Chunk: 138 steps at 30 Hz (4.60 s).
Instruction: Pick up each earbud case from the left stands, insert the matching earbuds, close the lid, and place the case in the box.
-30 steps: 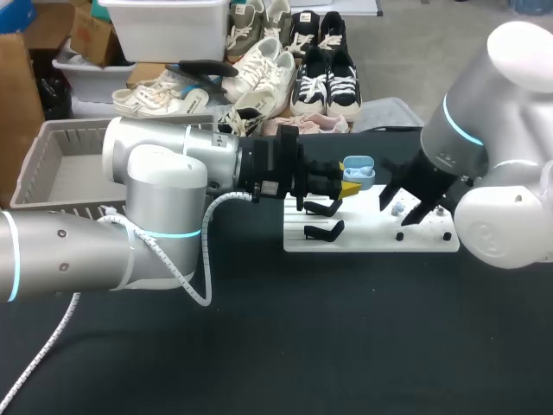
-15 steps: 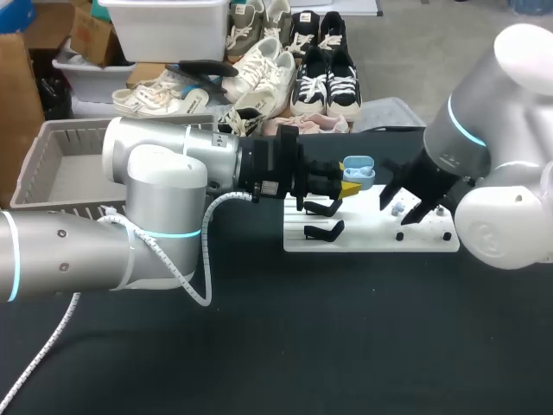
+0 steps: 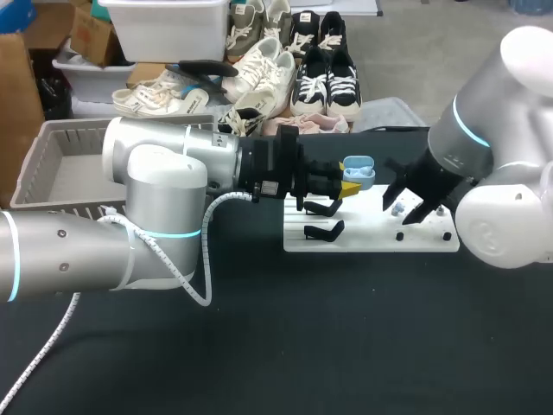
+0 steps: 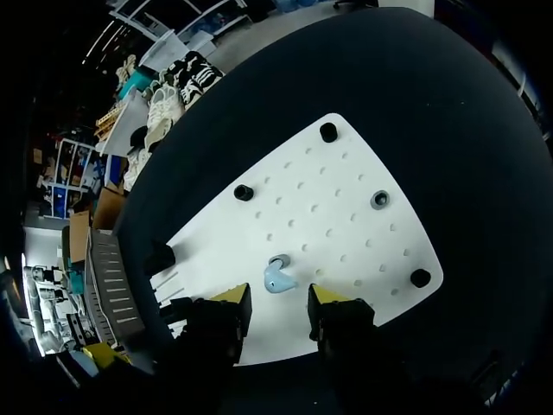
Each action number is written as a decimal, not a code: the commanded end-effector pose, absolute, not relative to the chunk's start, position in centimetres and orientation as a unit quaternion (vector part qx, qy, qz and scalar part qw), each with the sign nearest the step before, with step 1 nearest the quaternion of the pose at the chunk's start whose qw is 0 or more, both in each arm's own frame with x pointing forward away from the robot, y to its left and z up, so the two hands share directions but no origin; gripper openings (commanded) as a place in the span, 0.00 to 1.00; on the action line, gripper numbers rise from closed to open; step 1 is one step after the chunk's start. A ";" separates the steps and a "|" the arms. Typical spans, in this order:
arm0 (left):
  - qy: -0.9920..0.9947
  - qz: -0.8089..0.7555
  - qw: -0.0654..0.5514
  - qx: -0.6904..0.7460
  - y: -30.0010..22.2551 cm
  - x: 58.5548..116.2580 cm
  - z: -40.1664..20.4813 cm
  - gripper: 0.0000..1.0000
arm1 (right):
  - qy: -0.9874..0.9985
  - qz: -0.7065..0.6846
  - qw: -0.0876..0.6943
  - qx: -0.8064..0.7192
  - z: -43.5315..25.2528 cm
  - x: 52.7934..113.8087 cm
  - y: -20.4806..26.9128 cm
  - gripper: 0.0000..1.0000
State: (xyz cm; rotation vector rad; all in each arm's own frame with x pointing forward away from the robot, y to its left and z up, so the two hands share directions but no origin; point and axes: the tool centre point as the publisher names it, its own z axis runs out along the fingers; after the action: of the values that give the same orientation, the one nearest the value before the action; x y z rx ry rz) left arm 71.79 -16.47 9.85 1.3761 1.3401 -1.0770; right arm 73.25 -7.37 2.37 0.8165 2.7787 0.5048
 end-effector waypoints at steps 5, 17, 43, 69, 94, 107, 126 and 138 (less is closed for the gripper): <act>0.543 -0.435 0.455 0.556 -16.5 71.6 9.8 0.00 | 0.941 0.172 0.099 0.275 2.3 73.7 -7.4 0.39; 0.543 -0.435 0.455 0.556 -16.5 71.6 9.8 0.00 | 0.941 0.170 0.099 0.275 2.3 73.7 -7.5 0.36; 0.543 -0.435 0.455 0.556 -16.5 71.6 9.8 0.00 | 0.942 0.170 0.094 0.273 2.0 73.9 -7.6 0.24; 0.543 -0.435 0.455 0.556 -16.5 71.6 9.8 0.00 | 0.938 0.176 0.113 0.276 4.3 72.7 -8.5 0.00; 0.543 -0.435 0.455 0.556 -16.5 71.6 9.8 0.00 | 0.989 0.077 0.121 -0.039 12.4 65.1 -12.9 0.00; 0.543 -0.435 0.455 0.556 -16.5 71.6 9.8 0.00 | 0.967 0.024 0.117 -0.224 16.4 62.0 -9.8 0.00; 0.543 -0.435 0.455 0.556 -16.5 71.6 9.8 0.00 | 0.934 0.028 0.136 -0.328 19.7 63.3 -1.8 0.00; 0.543 -0.435 0.455 0.556 -16.5 71.6 9.8 0.00 | 0.928 0.015 0.134 -0.348 18.2 66.3 0.5 0.00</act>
State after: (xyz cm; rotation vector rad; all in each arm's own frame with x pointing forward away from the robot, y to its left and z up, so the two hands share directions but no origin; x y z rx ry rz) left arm 71.79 -16.47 9.85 1.3762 1.3401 -1.0771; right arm 65.27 -0.37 18.79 -1.0019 2.6711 0.0531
